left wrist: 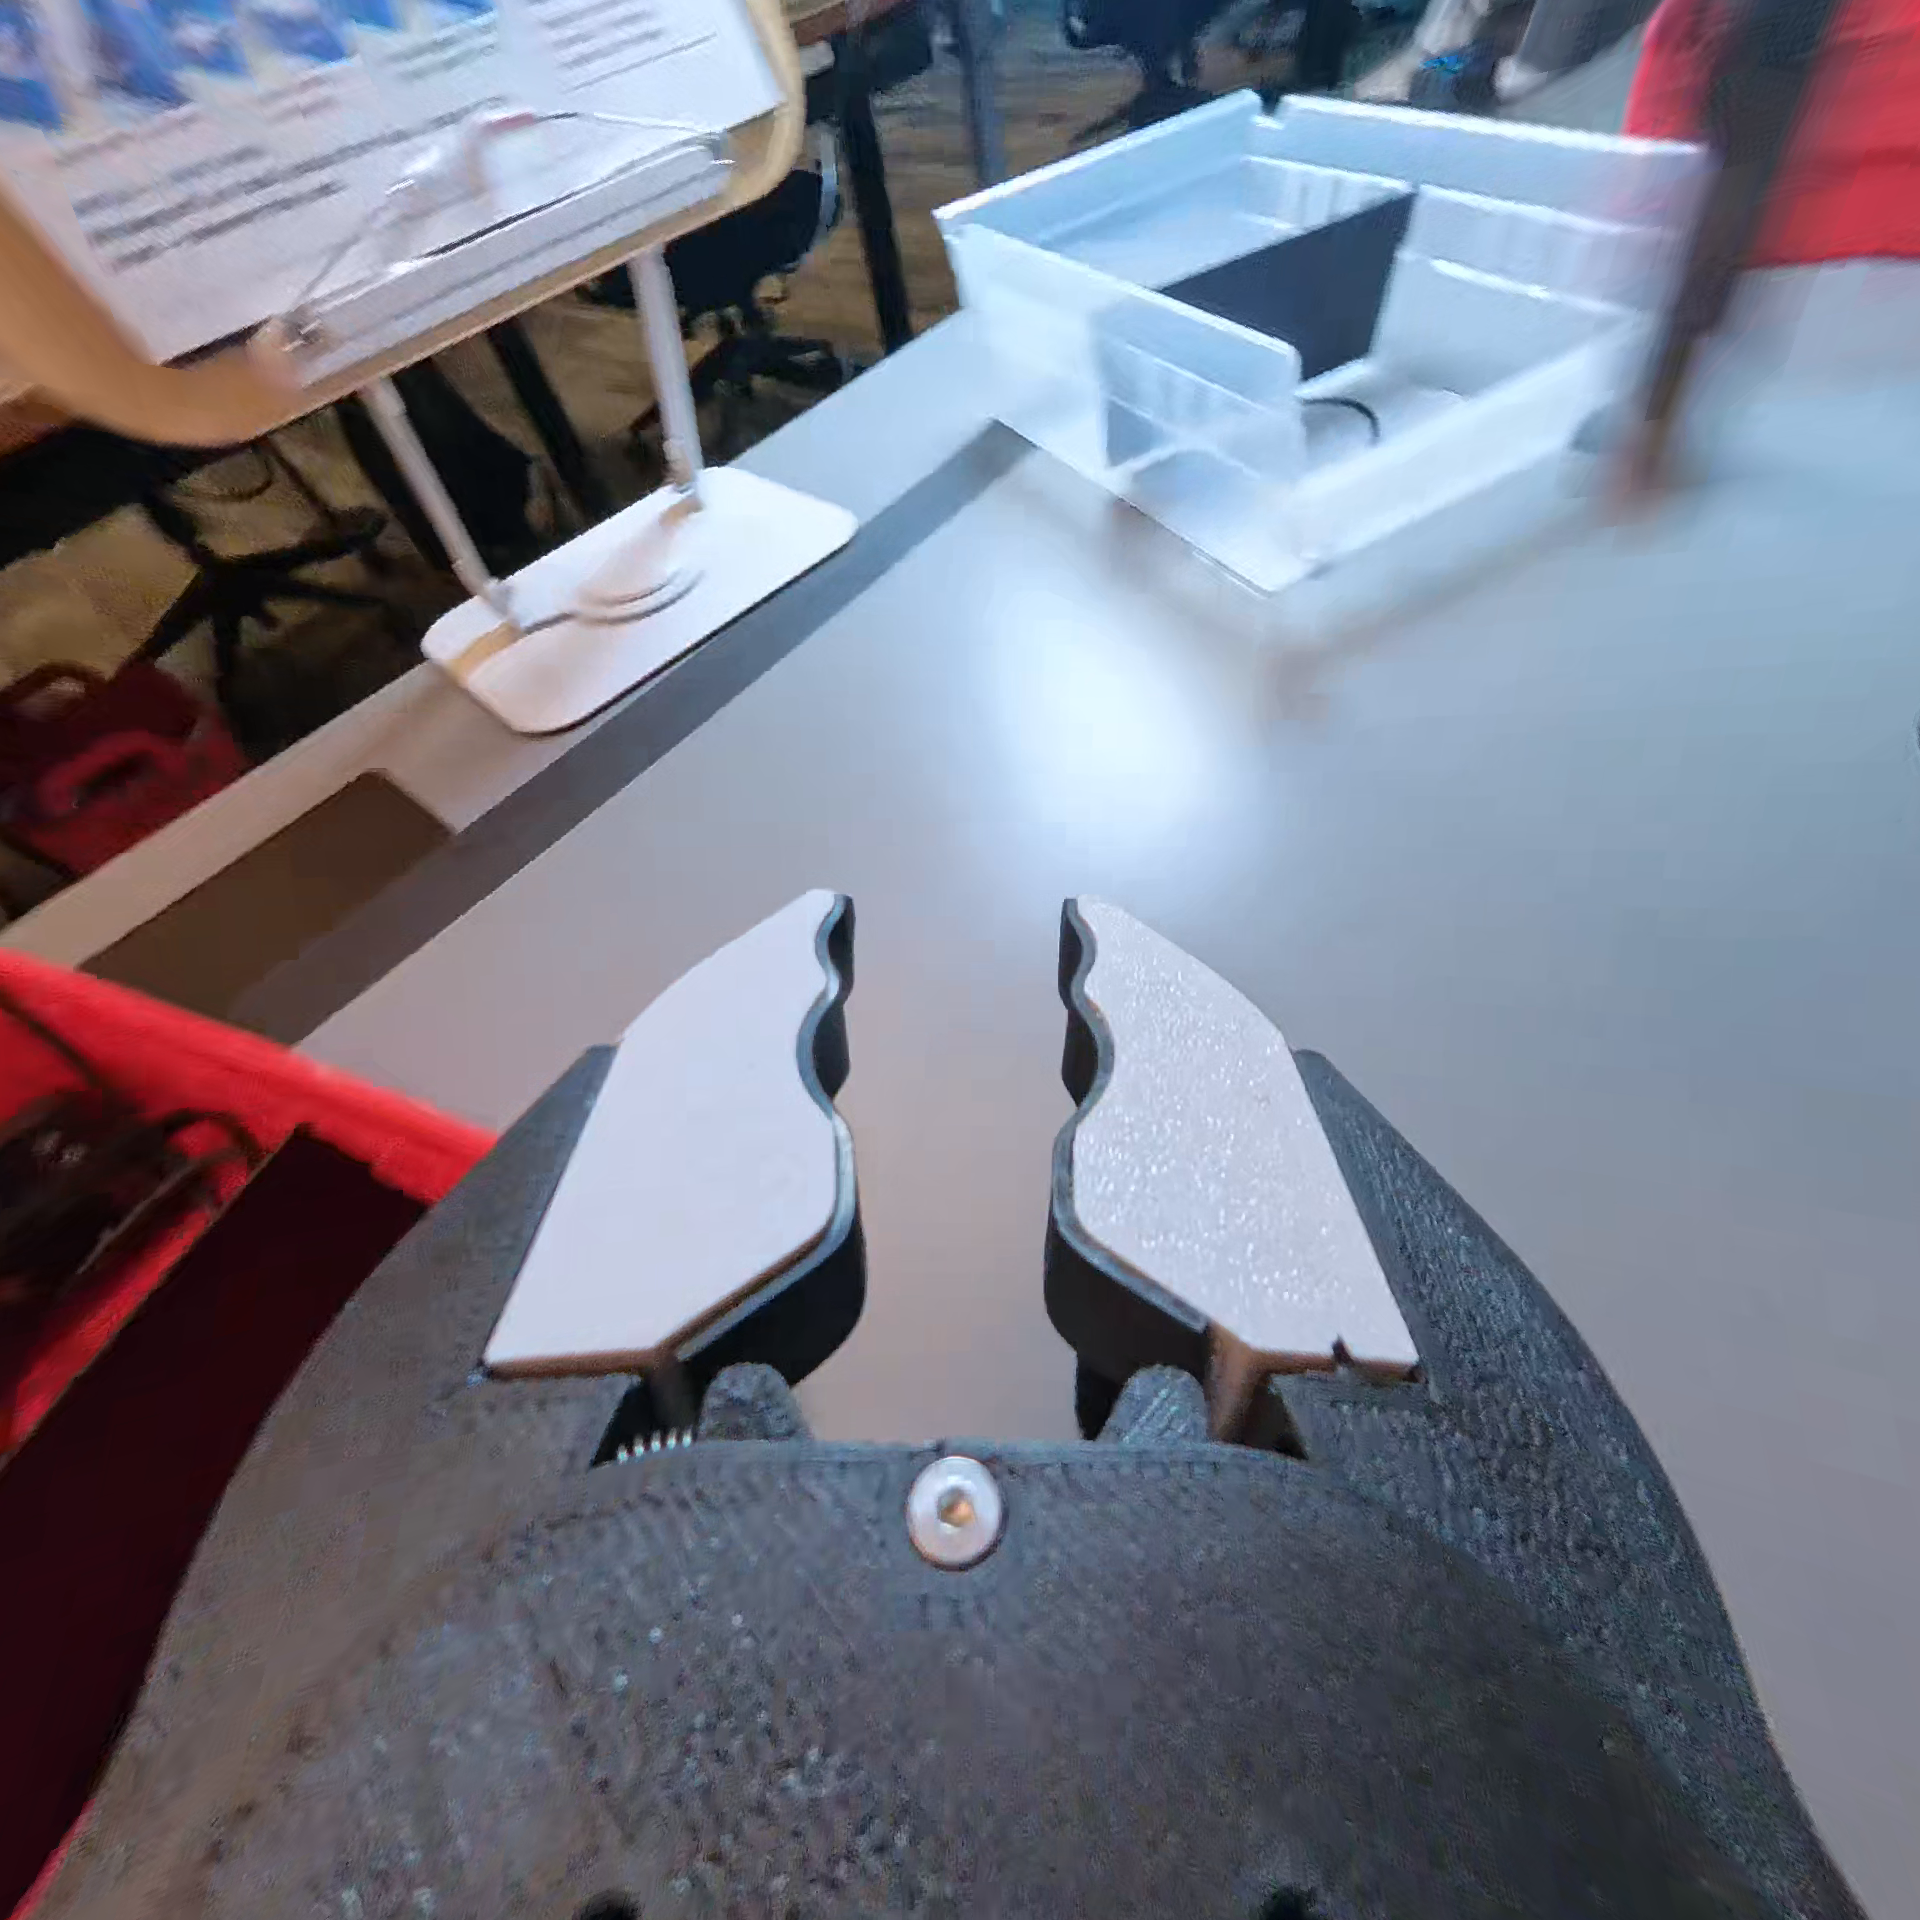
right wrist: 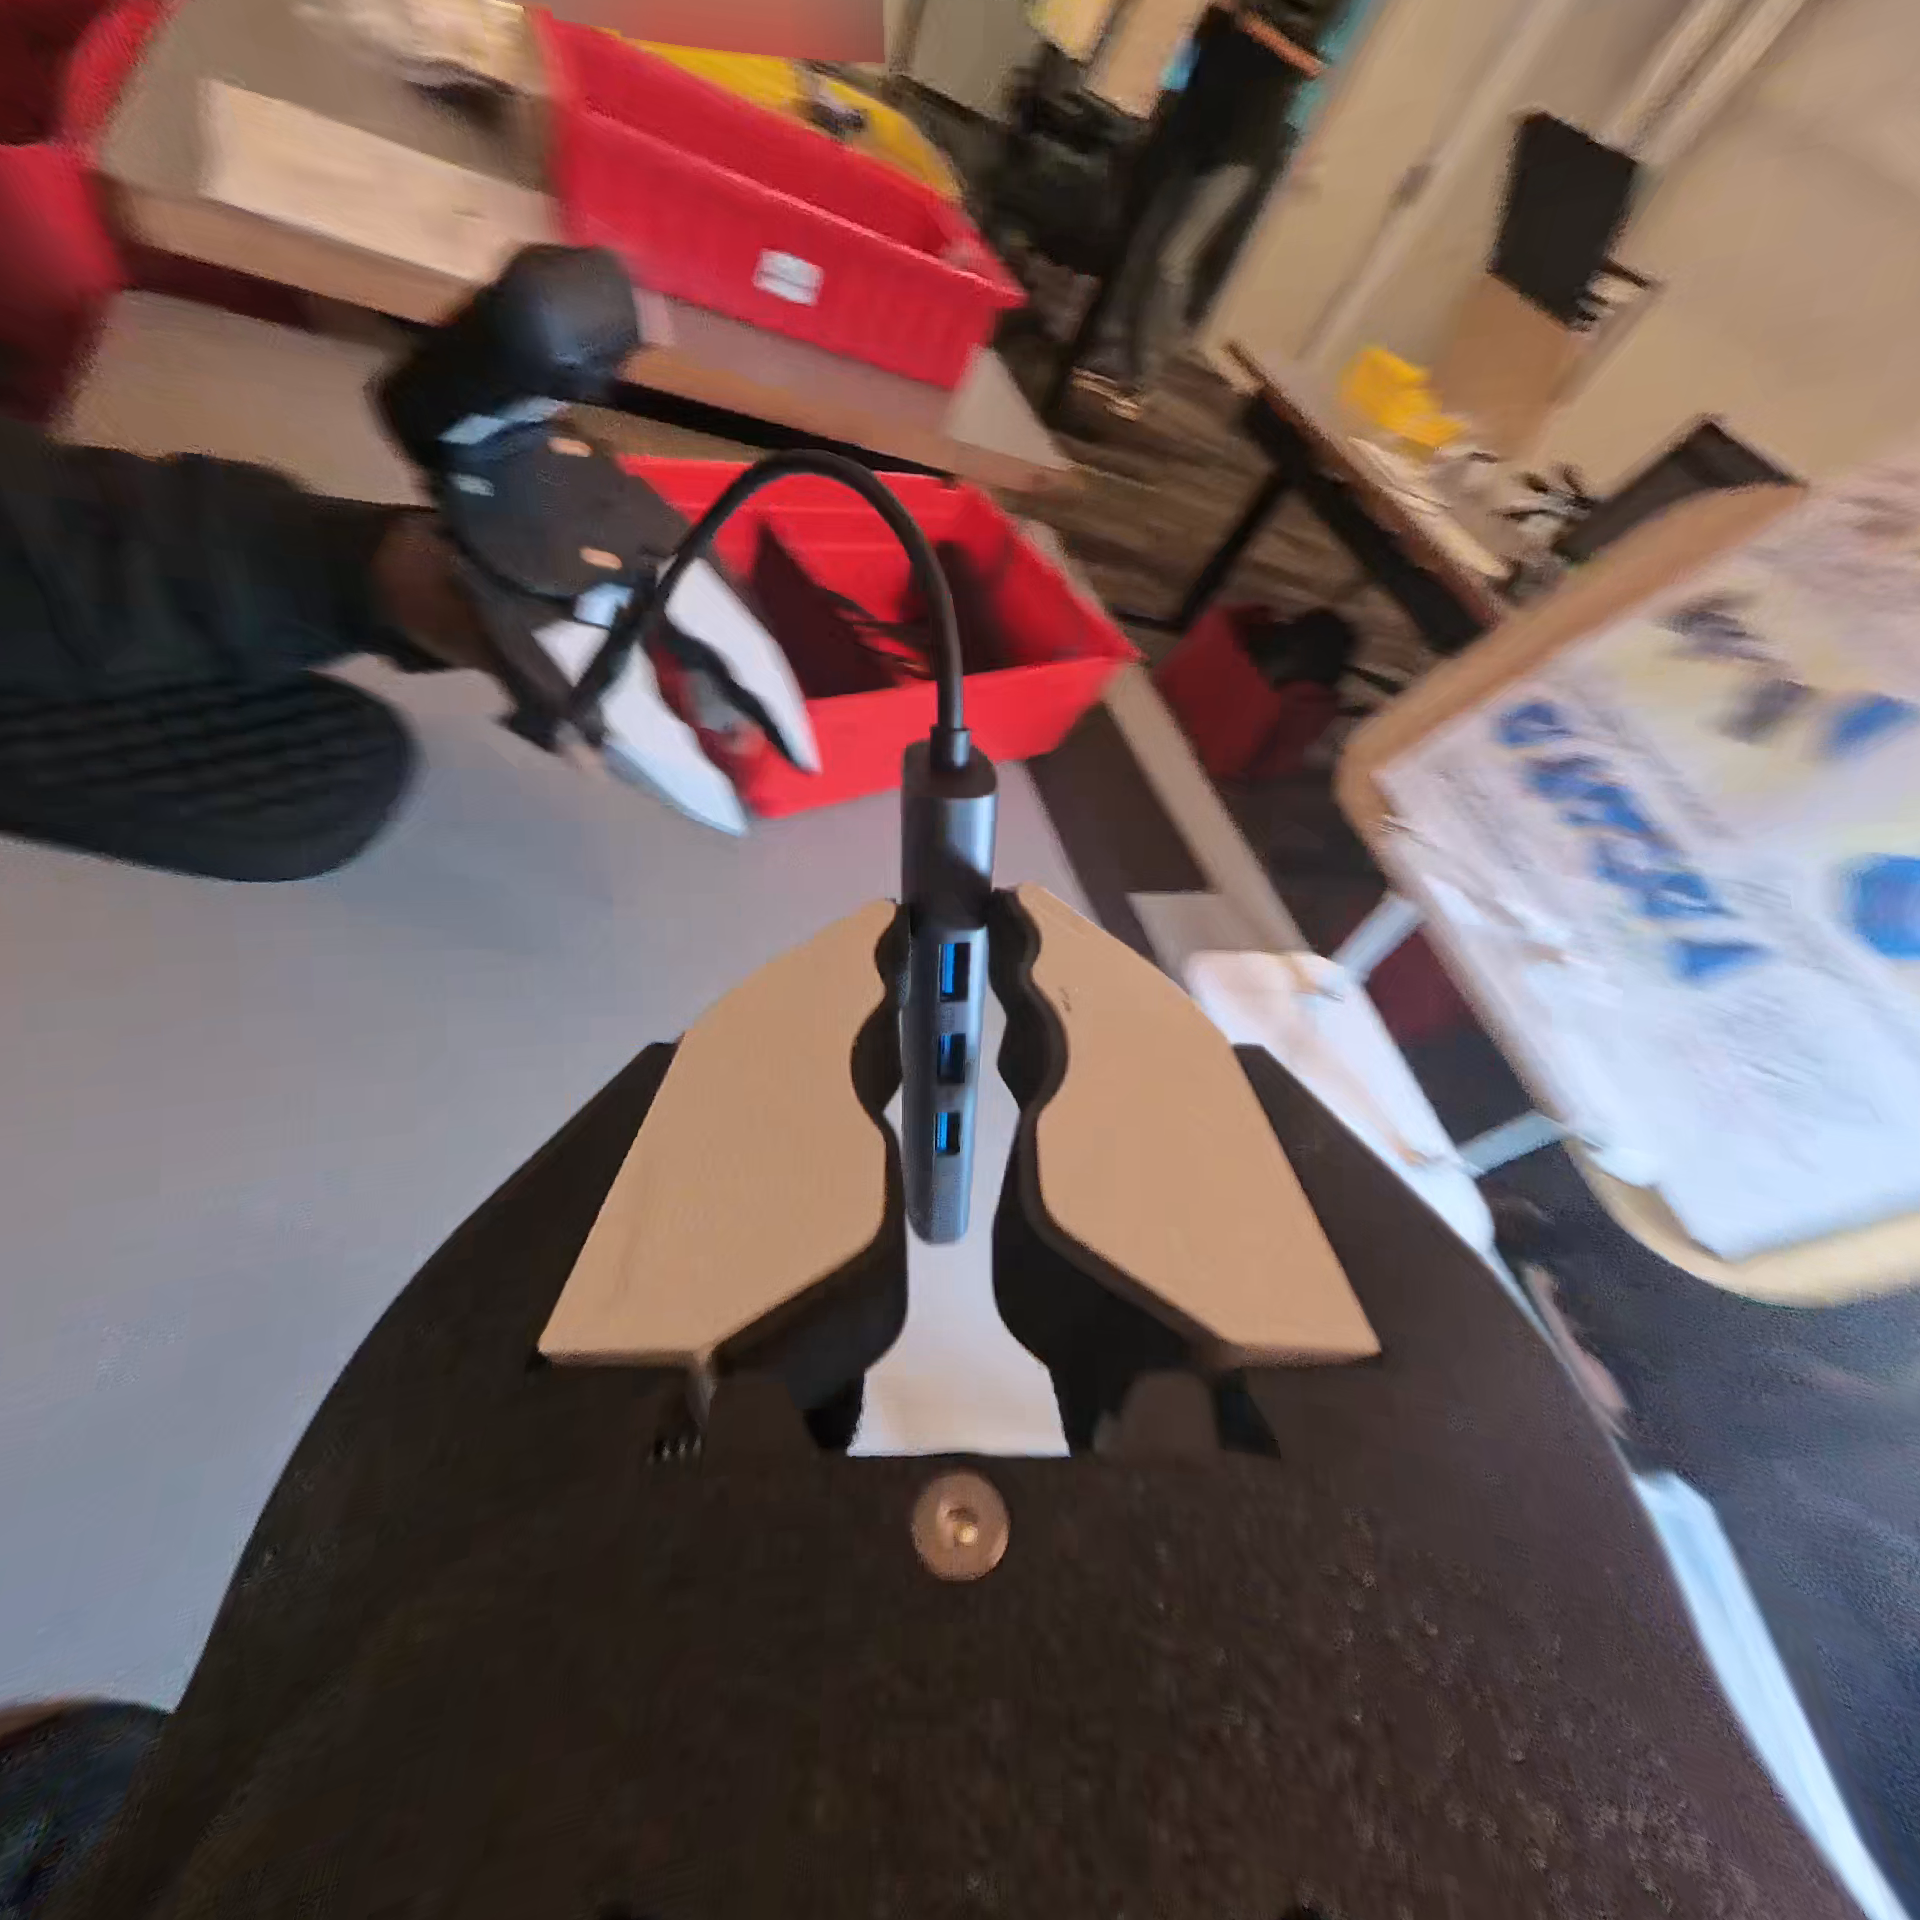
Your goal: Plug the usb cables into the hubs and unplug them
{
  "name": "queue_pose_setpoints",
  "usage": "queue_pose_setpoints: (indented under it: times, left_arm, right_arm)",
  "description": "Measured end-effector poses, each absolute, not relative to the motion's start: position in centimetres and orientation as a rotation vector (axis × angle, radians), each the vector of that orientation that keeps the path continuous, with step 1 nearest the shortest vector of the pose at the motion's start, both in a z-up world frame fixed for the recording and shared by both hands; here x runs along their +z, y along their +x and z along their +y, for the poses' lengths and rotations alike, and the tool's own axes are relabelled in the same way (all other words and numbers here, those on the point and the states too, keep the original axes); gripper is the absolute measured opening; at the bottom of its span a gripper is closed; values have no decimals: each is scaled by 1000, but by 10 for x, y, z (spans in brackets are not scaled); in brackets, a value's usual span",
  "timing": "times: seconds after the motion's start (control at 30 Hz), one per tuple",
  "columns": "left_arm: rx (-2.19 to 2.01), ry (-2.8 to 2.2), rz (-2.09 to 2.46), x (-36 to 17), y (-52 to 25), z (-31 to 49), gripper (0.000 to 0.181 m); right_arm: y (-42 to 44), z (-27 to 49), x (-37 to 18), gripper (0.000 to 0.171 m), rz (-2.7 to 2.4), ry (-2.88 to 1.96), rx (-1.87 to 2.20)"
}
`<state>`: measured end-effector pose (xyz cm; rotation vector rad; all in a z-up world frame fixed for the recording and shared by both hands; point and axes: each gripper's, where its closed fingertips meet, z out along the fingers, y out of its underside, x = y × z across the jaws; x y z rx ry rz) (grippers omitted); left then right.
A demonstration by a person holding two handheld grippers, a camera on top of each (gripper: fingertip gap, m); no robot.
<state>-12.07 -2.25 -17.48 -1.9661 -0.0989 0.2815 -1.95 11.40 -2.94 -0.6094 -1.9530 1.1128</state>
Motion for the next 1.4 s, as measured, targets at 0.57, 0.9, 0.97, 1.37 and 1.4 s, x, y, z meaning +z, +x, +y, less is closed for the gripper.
queue_pose_setpoints:
  times: [0.57,0.9,0.97,1.37,1.4]
  left_arm:
    - [332,-1921,-210,-177,-158,-44,37]
    - [480,-1939,-525,-151,-256,-113,41]
    - [514,-1993,-592,-153,-288,-127,42]
    - [821,-3010,102,-245,-421,-148,49]
    - [851,-3076,199,-247,-428,-149,52]
  right_arm:
    - [-93,457,-197,18,-1737,-1458,-13]
    - [-61,310,-100,51,-1568,-1237,865]
    - [-37,262,-96,50,-1594,-1168,1017]
    - [51,92,-170,48,-1884,-936,1271]
    - [54,91,-175,48,-1902,-940,1270]
